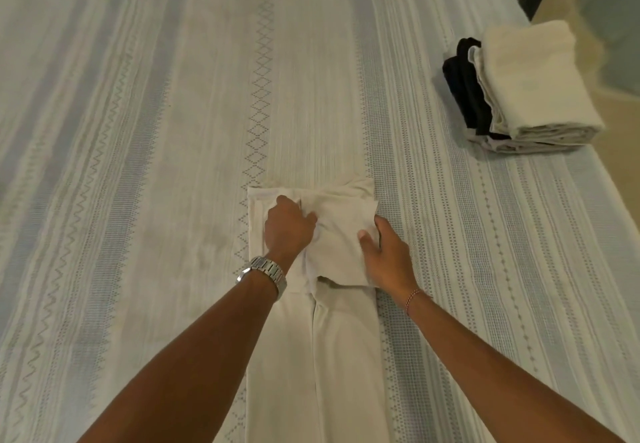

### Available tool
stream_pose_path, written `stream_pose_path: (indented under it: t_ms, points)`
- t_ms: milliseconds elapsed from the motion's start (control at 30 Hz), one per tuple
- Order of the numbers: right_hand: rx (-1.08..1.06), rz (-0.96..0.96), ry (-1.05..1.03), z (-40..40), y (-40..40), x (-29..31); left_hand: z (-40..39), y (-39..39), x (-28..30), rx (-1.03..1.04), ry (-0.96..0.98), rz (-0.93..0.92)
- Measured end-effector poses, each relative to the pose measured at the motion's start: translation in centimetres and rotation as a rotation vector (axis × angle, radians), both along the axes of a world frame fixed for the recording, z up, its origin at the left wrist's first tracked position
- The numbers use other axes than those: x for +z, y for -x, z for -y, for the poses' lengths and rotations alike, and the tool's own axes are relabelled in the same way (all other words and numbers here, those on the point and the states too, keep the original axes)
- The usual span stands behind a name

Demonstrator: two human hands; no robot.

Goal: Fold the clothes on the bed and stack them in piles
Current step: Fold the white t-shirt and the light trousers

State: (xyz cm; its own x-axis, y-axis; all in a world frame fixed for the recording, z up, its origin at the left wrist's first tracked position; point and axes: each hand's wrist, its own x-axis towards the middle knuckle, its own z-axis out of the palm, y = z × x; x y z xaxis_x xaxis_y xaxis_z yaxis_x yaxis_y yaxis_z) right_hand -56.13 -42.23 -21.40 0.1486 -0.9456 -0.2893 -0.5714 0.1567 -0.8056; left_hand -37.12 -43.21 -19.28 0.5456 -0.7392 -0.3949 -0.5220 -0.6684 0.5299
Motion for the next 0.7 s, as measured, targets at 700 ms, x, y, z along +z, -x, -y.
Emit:
stream_pose_path:
  t_ms: [700]
  points:
    - [-0.099, -0.515, 0.481, -2.0, -2.3, 1.9, -0.7, -0.6, -0.2, 0.154, 0.16, -0.113]
